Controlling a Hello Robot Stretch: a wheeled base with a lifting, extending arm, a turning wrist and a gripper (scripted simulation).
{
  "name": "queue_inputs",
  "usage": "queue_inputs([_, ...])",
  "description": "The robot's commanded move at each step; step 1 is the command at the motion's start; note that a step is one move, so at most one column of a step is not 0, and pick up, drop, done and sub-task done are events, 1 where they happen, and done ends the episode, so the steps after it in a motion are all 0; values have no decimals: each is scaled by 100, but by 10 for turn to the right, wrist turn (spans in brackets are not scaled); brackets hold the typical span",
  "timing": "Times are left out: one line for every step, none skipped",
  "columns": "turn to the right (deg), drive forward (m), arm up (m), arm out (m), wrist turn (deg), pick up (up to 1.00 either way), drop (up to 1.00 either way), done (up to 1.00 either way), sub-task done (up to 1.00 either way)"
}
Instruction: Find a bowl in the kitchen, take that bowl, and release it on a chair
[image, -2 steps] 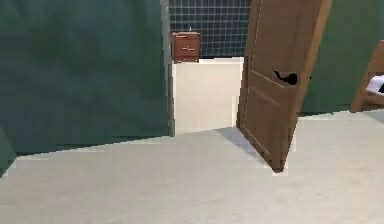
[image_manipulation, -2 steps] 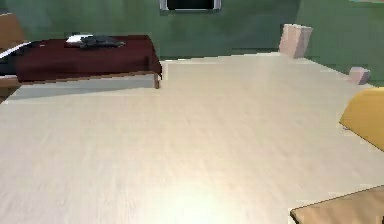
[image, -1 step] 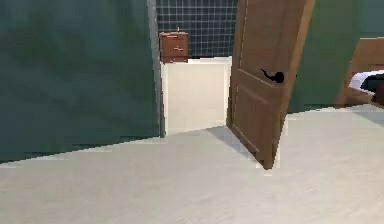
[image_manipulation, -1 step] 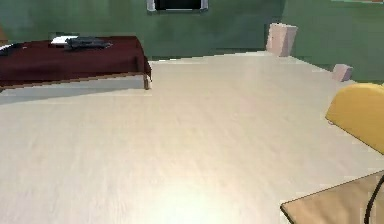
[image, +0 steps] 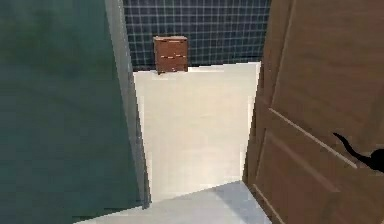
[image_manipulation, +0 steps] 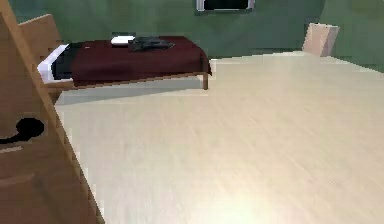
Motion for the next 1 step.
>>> queue_inputs([30, 0, 0, 0, 0, 0, 0, 0, 0])
